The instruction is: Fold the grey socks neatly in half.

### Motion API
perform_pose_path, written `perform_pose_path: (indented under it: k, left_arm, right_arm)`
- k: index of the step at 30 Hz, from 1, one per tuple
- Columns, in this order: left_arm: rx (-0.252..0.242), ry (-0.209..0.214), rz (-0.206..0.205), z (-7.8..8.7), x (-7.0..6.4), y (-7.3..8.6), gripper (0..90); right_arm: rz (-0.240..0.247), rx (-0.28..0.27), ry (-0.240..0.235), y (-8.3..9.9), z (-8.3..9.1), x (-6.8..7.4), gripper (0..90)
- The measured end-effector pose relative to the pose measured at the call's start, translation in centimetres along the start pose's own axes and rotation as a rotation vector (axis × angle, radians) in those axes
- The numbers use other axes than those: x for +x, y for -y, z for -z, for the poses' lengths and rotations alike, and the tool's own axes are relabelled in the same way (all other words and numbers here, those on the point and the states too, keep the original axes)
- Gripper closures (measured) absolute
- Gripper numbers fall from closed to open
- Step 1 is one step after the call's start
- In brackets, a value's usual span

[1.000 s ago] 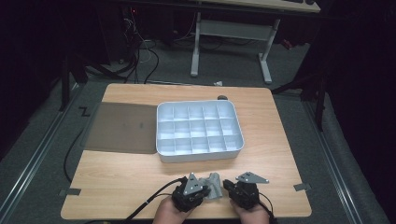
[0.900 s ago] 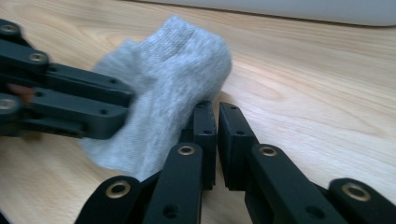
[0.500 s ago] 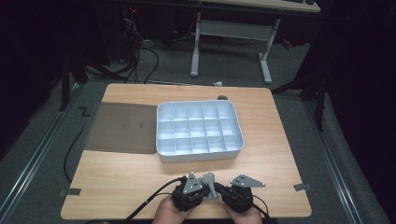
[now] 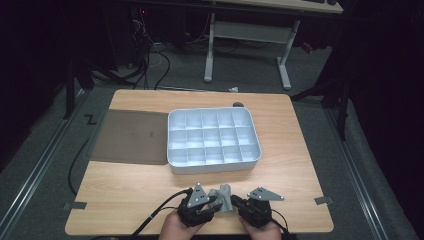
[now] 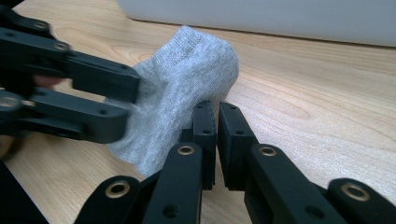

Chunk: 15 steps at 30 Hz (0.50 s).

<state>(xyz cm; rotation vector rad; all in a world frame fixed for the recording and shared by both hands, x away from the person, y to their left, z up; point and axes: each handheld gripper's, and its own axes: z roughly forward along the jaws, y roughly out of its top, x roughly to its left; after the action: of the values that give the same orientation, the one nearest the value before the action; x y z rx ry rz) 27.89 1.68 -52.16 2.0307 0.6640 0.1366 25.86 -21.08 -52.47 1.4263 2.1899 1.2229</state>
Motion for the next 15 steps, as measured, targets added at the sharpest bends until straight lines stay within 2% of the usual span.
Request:
perform_pose_path:
  k: [2, 4, 5, 6, 7, 8, 9, 12, 15]
  left_arm:
    - [-0.02, -0.015, -0.008, 0.8, -0.1, 0.2, 65.3]
    - [-0.04, -0.049, -0.009, 1.6, 0.1, 0.4, 65.4]
    - [-0.029, -0.073, 0.025, 1.9, 0.7, 0.8, 66.9]
    - [-0.009, -0.064, 0.056, 1.8, 1.1, 1.0, 68.0]
    - [-0.009, -0.064, 0.056, 1.8, 1.1, 1.0, 68.6]
    - [0.014, -0.047, 0.09, 1.6, 1.6, 1.2, 68.6]
    - [0.02, -0.045, 0.102, 1.5, 1.7, 1.3, 69.4]
    - [0.029, -0.037, 0.123, 1.1, 1.8, 1.3, 74.0]
    - [0.045, -0.038, 0.123, 0.7, 1.7, 1.3, 78.2]
  right_arm:
    - [0.0, 0.002, 0.001, 0.0, 0.0, 0.0, 86.6]
    - [-0.001, 0.001, 0.001, 0.0, 0.0, 0.0, 86.4]
    - [-0.001, 0.002, 0.002, 0.0, 0.0, 0.0, 86.4]
    - [0.0, 0.002, 0.001, 0.1, 0.0, 0.1, 86.3]
    - [0.0, 0.002, 0.001, 0.1, 0.0, 0.1, 86.3]
    - [-0.002, 0.001, 0.001, 0.1, 0.0, 0.1, 86.3]
    - [0.003, 0.003, 0.0, 0.1, -0.1, 0.1, 86.3]
    - [0.004, 0.001, 0.002, 0.0, -0.1, 0.2, 86.3]
    - [0.006, 0.0, 0.0, 0.0, 0.0, 0.3, 86.4]
